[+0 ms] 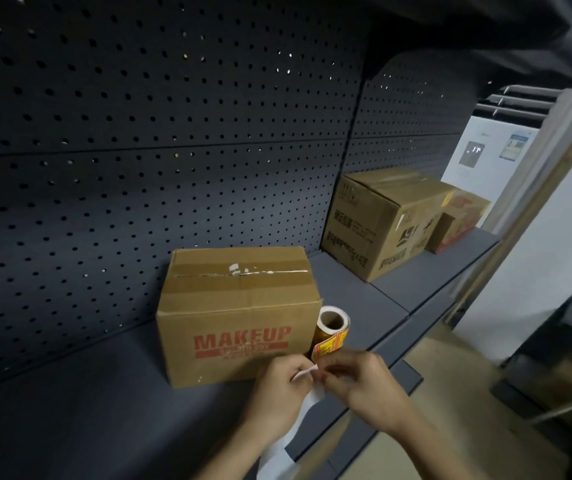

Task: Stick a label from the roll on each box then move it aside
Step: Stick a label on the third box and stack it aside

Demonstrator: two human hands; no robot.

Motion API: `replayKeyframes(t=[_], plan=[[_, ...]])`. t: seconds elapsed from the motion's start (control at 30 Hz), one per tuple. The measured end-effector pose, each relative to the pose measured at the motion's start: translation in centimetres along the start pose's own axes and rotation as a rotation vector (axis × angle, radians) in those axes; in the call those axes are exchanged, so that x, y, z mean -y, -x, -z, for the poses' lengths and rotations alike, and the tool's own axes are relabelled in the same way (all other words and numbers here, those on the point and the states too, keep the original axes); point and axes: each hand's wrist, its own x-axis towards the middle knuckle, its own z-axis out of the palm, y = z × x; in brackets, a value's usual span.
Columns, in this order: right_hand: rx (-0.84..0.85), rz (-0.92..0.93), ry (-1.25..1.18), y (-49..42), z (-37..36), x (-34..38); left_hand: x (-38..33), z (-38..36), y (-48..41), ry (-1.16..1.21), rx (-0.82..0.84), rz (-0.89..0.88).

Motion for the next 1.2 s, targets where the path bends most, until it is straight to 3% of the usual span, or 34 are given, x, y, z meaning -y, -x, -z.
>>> replayKeyframes(t=[0.23,0.5,0.7,0.9,1.0,1.1,1.2], plan=[[-0.059,-0.133,-0.037,0.5,0.3,-0.2,-0.2,0.2,0.4,-0.057,-0.029,0.034],[-0.387,-0.293,-0.129,0.7,1.0,-1.2,-0.9,0.2,1.3,-0.245,-0.143,0.109],[-0.579,-0.290,-0.103,1.1,2.0,-0.6,-1.3,0.3,2.0,-0.347,-0.139,0.107],[-0.636,-0.205,-0.067,2.4,1.9,1.3,-2.3,0.3,3.6,-0.407,-0.185,0.006],[-0.671,-0.104,0.015,3.0,0.9,2.0,-4.1,0.3,4.0,-0.141,-0.254,-0.040],[-0.625,0.050,0.106,3.3,-0.5,2.2,-5.8,0.3,3.9,0.344,-0.211,0.115],[-0.538,0.229,0.241,3.7,-1.4,2.4,-6.6,0.5,3.9,0.561,-0.185,0.199]])
